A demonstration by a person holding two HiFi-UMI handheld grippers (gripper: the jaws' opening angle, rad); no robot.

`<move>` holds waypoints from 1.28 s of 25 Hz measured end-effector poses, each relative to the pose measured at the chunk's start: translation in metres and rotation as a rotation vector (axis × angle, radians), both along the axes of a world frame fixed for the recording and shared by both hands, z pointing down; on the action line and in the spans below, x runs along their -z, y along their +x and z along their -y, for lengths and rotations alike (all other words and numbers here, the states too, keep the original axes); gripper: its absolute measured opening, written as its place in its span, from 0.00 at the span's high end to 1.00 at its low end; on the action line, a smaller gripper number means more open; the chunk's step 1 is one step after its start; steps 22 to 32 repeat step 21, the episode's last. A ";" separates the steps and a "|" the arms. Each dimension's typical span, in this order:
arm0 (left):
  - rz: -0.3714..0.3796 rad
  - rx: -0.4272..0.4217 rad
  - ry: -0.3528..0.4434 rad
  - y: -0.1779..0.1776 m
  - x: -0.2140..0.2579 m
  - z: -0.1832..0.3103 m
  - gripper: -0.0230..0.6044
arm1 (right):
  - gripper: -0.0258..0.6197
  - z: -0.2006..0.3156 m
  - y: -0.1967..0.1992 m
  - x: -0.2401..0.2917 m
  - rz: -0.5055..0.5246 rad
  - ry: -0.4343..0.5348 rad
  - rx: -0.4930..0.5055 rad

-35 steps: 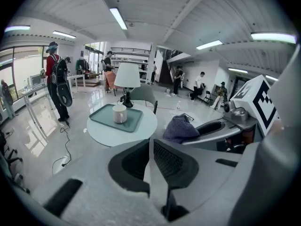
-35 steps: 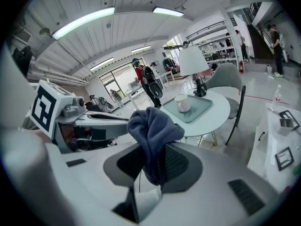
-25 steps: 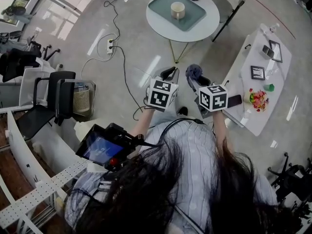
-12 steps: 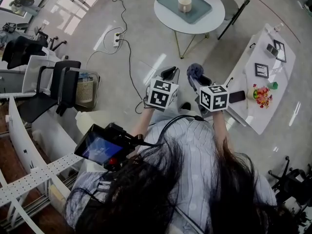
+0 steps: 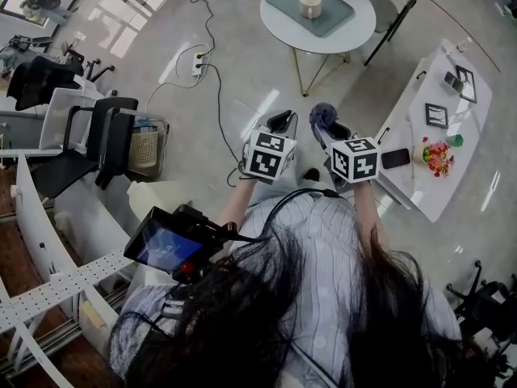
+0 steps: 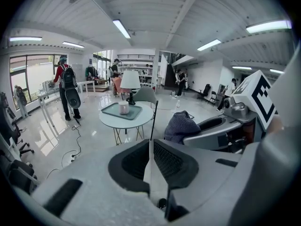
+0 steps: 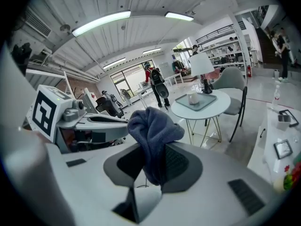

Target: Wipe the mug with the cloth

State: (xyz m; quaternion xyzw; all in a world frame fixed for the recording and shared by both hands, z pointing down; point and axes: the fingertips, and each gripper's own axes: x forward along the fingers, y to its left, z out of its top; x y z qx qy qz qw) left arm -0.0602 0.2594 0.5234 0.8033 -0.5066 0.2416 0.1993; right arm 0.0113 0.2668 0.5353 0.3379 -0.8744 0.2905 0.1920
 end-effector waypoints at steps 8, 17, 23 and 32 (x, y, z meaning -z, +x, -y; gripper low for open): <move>-0.005 0.017 -0.001 -0.004 0.001 -0.004 0.89 | 0.81 -0.004 -0.004 0.001 -0.005 0.001 0.021; 0.004 0.006 -0.012 0.001 -0.003 -0.004 0.90 | 0.81 -0.003 0.002 -0.001 -0.010 -0.006 0.012; 0.007 0.006 -0.014 0.002 -0.002 -0.001 0.90 | 0.81 -0.001 0.003 0.001 -0.008 0.000 0.014; 0.007 0.006 -0.014 0.002 -0.002 -0.001 0.90 | 0.81 -0.001 0.003 0.001 -0.008 0.000 0.014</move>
